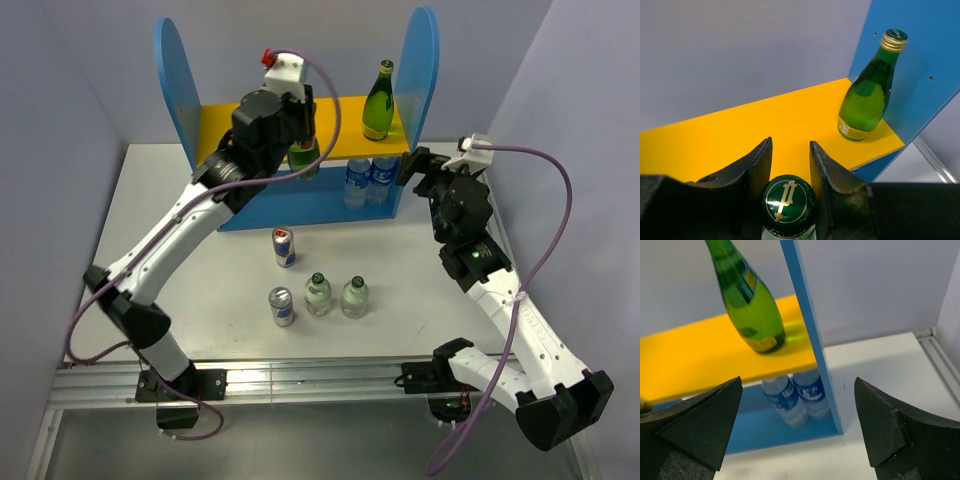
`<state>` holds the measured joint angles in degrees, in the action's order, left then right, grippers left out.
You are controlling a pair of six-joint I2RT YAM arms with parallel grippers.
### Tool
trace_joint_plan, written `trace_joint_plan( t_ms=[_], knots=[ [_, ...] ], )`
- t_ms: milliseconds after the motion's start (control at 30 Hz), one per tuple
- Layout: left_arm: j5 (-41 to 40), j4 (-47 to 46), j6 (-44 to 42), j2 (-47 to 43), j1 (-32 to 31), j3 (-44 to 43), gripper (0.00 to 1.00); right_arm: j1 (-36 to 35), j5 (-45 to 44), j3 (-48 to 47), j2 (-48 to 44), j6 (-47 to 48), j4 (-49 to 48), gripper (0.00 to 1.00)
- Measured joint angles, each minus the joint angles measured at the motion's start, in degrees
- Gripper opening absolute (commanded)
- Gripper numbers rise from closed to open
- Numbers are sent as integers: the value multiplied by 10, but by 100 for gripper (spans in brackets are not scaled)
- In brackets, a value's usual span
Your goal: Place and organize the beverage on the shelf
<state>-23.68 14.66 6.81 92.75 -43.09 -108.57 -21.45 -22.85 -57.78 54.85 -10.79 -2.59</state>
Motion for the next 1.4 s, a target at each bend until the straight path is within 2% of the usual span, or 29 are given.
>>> trace_joint_plan(
  t_ms=[233,400,633,1100,1400],
  knots=[
    [44,24,-30,147,2,-151,0,0,28,90,-22,-35,-10,100],
    [59,34,-40,209,2,-225,0,0,40,124,-24,-48,-21,100],
    [63,23,-44,213,2,-250,0,0,46,133,-24,-54,-35,100],
    [95,-67,-57,215,25,-248,0,0,51,133,-23,-59,-43,100],
    [130,-158,-40,308,49,-279,0,0,50,133,-32,-59,-47,100]
  ],
)
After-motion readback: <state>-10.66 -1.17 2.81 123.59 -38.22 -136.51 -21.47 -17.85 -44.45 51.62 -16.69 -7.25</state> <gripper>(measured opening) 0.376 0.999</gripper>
